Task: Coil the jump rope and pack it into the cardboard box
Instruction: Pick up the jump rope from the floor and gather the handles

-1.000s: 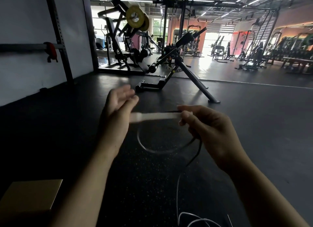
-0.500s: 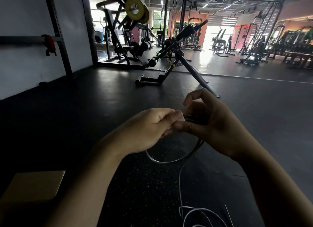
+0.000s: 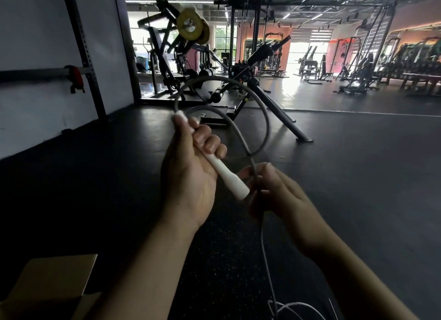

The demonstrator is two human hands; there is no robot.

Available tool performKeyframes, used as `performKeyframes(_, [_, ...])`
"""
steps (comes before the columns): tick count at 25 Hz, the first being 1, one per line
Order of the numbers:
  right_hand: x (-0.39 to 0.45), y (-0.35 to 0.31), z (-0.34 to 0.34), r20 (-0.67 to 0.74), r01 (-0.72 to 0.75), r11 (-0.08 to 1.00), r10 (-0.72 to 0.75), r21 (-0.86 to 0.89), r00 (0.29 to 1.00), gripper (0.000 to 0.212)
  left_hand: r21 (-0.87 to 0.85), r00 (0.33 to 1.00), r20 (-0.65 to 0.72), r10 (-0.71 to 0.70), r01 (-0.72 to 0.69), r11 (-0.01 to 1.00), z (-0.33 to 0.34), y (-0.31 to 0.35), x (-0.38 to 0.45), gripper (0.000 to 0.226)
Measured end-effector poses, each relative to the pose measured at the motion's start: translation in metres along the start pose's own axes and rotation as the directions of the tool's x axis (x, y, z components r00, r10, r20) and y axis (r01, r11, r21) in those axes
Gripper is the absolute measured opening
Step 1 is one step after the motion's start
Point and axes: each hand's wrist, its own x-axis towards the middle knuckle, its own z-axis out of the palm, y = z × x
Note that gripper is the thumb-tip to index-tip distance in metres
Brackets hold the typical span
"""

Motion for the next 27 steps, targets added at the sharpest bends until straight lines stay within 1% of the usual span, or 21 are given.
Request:
performKeyframes(2, [-0.001,0.0,0.016,0.023,0.03,0.999,-0.029,-0.032,0.999,0.04,-0.072,0.997,-0.068,0.03,-0.035,0.997,0.001,-0.003,0.0,0.038])
performKeyframes(4, [0.002,-0.001,0.025,-0.046,0.045,0.999,-0.045,0.004,0.998,0.03,-0.064,0.994,-0.108,0.021,-0.028,0.998,0.001,-0.009,-0.003,0.037])
performKeyframes(6, [0.005,-0.003,0.024,-0.133,0.044,0.995,-0.032,0.09,0.991,0.032,-0.022,0.993,-0.115,0.004,-0.007,1.0,-0.001,-0.014,-0.006,0.034])
performKeyframes(8, [0.008,-0.006,0.016,-0.17,0.029,0.987,-0.001,0.16,0.985,0.034,0.052,0.991,-0.131,-0.008,0.015,0.999,-0.003,-0.015,-0.008,0.029])
performKeyframes(11, [0.011,-0.012,0.003,-0.148,0.006,0.987,0.018,0.158,0.989,0.033,0.116,0.989,-0.144,-0.046,0.063,0.991,-0.004,-0.014,-0.01,0.023])
performKeyframes(13, [0.012,-0.013,-0.002,-0.127,-0.005,0.991,0.022,0.133,0.992,0.034,0.135,0.991,-0.104,-0.088,0.101,0.986,-0.005,-0.011,-0.011,0.022])
performKeyframes(16, [0.013,-0.015,-0.006,-0.16,0.001,0.993,0.019,0.121,0.987,0.036,0.201,0.982,-0.035,-0.186,0.189,0.961,-0.01,-0.004,-0.006,0.024])
performKeyframes(17, [0.014,-0.018,-0.008,-0.185,0.005,0.994,0.015,0.106,0.983,0.035,0.235,0.98,-0.033,-0.197,0.199,0.951,-0.013,-0.002,-0.003,0.028])
performKeyframes(18, [0.014,-0.021,-0.012,-0.214,0.011,0.998,0.004,0.07,0.977,0.035,0.279,0.983,-0.052,-0.176,0.184,0.942,-0.018,0.003,0.001,0.037])
performKeyframes(19, [0.014,-0.025,-0.018,-0.239,0.019,1.0,-0.017,0.004,0.971,0.037,0.363,0.99,-0.067,-0.122,0.138,0.921,-0.024,0.009,0.005,0.05])
performKeyframes(20, [0.015,-0.029,-0.024,-0.245,0.029,0.996,-0.05,-0.09,0.968,0.039,0.498,0.998,-0.06,-0.036,0.061,0.865,-0.03,0.018,0.009,0.06])
performKeyframes(21, [0.016,-0.032,-0.028,-0.225,0.038,0.978,-0.085,-0.204,0.971,0.039,0.658,0.999,0.004,0.053,-0.042,0.752,-0.034,0.027,0.012,0.069])
performKeyframes(22, [0.018,-0.035,-0.03,-0.182,0.042,0.944,-0.107,-0.328,0.977,0.038,0.786,0.988,0.125,0.085,-0.151,0.6,-0.033,0.036,0.013,0.075])
performKeyframes(23, [0.021,-0.038,-0.028,-0.124,0.049,0.893,-0.116,-0.448,0.985,0.035,0.864,0.966,0.254,0.043,-0.246,0.44,-0.031,0.04,0.012,0.08])
performKeyframes(24, [0.024,-0.042,-0.025,-0.063,0.06,0.838,-0.111,-0.542,0.992,0.033,0.9,0.938,0.343,-0.057,-0.311,0.304,-0.024,0.042,0.01,0.085])
performKeyframes(25, [0.027,-0.046,-0.021,-0.011,0.074,0.79,-0.102,-0.608,0.995,0.032,0.916,0.908,0.38,-0.176,-0.343,0.207,-0.015,0.041,0.006,0.09])
performKeyframes(26, [0.029,-0.049,-0.017,0.027,0.085,0.746,-0.09,-0.66,0.996,0.032,0.928,0.885,0.371,-0.282,-0.344,0.142,-0.006,0.038,0.001,0.093])
performKeyframes(27, [0.03,-0.052,-0.014,0.056,0.091,0.707,-0.072,-0.701,0.996,0.032,0.939,0.872,0.342,-0.35,-0.327,0.103,0.0,0.035,-0.003,0.093])
